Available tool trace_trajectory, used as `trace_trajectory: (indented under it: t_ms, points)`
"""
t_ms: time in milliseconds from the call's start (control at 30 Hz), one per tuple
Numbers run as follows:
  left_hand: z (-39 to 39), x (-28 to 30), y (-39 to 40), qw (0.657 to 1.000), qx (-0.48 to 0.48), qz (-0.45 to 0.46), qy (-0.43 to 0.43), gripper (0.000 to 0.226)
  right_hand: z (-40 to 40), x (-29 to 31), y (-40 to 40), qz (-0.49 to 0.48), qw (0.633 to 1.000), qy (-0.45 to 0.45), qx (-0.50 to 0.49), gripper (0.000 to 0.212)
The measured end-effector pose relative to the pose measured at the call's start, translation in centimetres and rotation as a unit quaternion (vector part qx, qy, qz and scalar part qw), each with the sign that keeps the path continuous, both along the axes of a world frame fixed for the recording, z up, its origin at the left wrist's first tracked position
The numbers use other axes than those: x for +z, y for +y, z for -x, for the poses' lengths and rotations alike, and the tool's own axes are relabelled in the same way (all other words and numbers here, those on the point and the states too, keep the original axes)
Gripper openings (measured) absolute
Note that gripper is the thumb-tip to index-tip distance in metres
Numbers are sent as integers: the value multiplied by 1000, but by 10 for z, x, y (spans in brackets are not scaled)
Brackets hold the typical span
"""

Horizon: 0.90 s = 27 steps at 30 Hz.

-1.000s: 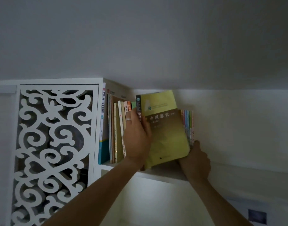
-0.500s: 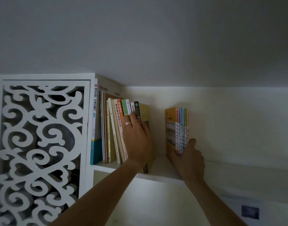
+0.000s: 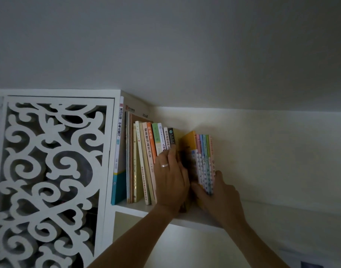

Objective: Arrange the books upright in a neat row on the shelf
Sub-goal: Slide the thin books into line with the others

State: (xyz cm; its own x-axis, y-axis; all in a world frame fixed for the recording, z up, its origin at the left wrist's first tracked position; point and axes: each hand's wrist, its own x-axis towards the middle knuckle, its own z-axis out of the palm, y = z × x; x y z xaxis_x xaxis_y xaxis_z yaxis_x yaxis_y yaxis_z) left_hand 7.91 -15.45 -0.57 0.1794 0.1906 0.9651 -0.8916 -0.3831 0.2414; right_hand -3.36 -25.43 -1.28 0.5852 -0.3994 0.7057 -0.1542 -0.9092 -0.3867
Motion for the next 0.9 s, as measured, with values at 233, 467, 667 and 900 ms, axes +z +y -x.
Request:
trace_trajectory:
  t_ms: [233, 467, 667, 900]
  points:
    - [6, 2, 2, 997, -61, 37, -10, 61, -11, 0, 14, 68, 996, 57, 31, 42]
    - [4, 0, 4, 999, -46, 17, -19, 32, -2, 1, 9, 49, 992, 86, 72, 76]
    - [-9, -4, 20, 994, 4, -76, -82, 24, -6, 0, 10, -8, 994, 71, 86, 85]
    - [-49, -7, 75, 981, 98, -143, -85, 46, -17, -9, 10, -54, 988, 60, 129, 85]
